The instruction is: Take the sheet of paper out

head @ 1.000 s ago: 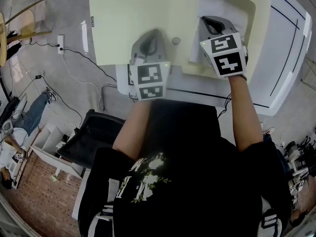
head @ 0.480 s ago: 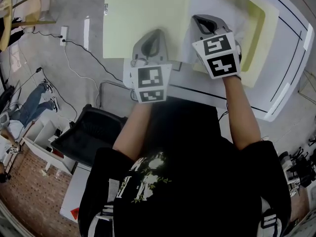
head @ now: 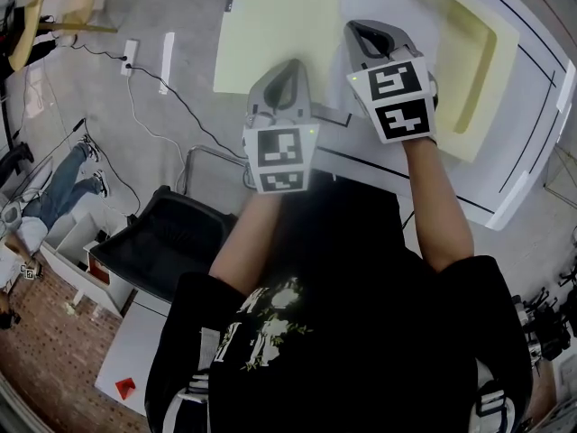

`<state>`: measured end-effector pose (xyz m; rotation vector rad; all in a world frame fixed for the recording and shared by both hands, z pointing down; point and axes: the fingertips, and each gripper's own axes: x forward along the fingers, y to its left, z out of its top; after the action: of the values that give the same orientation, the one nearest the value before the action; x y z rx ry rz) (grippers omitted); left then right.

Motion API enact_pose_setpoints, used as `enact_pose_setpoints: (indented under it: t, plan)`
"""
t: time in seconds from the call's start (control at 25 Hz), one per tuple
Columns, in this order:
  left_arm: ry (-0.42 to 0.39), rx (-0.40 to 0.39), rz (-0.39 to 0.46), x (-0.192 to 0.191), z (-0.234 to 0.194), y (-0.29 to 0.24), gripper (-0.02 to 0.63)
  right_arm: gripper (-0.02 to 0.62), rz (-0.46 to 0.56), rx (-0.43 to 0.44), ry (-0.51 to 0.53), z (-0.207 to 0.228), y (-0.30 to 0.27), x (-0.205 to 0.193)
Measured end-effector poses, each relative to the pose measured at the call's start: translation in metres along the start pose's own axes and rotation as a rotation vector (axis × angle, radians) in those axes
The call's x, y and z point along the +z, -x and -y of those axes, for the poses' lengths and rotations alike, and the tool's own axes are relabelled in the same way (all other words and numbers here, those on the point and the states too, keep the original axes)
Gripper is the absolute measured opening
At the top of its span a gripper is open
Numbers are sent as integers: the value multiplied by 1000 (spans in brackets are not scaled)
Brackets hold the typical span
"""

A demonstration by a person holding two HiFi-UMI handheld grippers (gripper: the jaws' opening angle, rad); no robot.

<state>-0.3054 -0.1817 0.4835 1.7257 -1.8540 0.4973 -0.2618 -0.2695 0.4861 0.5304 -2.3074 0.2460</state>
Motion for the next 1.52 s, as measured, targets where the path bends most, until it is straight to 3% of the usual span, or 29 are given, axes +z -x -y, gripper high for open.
enact_pose_setpoints:
  t: [0.36,0.6,0.96,1.2,1.52]
  plan:
    - [-9,23,42,8,-11,22,-5,2,101,-16,31,-16,11,43]
    - [-26,2,78,17,8,27,-6,2,155,-48,33,-6,34,56]
    - [-57,-69,146,35,18,40,-6,2,234,-150,54,-8,78,88]
    - [-103,-145,192,38,59,51,-6,2,308,-246,56,1,139,88]
    - [-144,-185,211,59,46,45,-6,2,343,-284,62,-5,148,115]
